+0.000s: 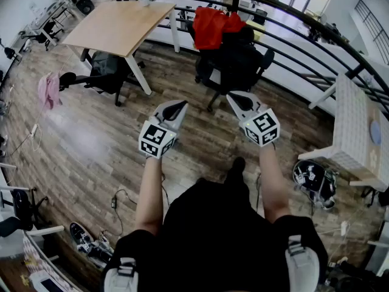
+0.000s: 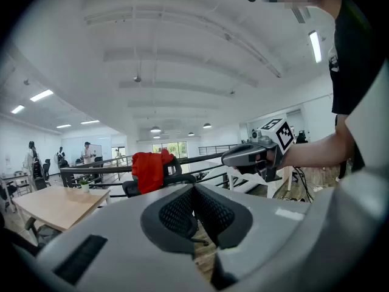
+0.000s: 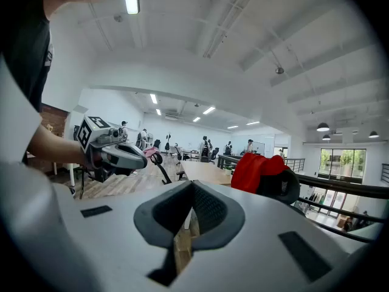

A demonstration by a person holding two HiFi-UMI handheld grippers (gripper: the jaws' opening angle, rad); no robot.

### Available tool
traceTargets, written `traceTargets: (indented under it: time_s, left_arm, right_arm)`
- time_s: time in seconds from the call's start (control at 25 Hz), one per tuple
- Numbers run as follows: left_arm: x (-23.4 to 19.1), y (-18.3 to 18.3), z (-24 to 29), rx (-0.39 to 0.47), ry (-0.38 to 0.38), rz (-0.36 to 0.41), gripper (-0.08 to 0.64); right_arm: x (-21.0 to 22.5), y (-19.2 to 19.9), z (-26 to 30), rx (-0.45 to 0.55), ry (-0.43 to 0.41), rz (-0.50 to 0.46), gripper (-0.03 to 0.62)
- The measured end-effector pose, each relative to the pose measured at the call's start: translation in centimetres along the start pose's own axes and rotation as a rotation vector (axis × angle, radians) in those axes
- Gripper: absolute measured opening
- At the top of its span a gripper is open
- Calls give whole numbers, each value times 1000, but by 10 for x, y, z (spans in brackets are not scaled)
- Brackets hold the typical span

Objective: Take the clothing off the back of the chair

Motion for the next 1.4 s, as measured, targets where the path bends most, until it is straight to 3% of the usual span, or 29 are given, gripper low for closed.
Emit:
traceTargets:
  time_s: [0.16, 0.32, 0.88, 1.16, 1.4]
  left_arm:
    - [-2, 5, -4, -9, 3, -11, 3]
    - [-4, 5, -4, -6, -6, 17, 3]
    - [1, 14, -5, -15, 18, 12, 3]
    - [5, 17, 0, -11, 33, -6, 2]
    - [9, 20, 11, -13, 39, -19, 3]
  right_arm:
    - [-1, 3, -1, 31, 4, -10, -2]
    - [3, 5, -3, 66, 9, 69, -2]
    - [-4, 21, -6, -4, 41, 86, 0]
    - [-9, 23, -14, 42, 10, 92, 6]
    - [-7, 31, -19, 2, 5, 70, 9]
Point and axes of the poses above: the fingertips, and each gripper's own axes: z forward along the fingers, x to its right, y out of its underside, the point moved 2 cm from there along -z, backward along the fingers, and after that the axes turned 13 degrees about -z, right-handed, at the moved point
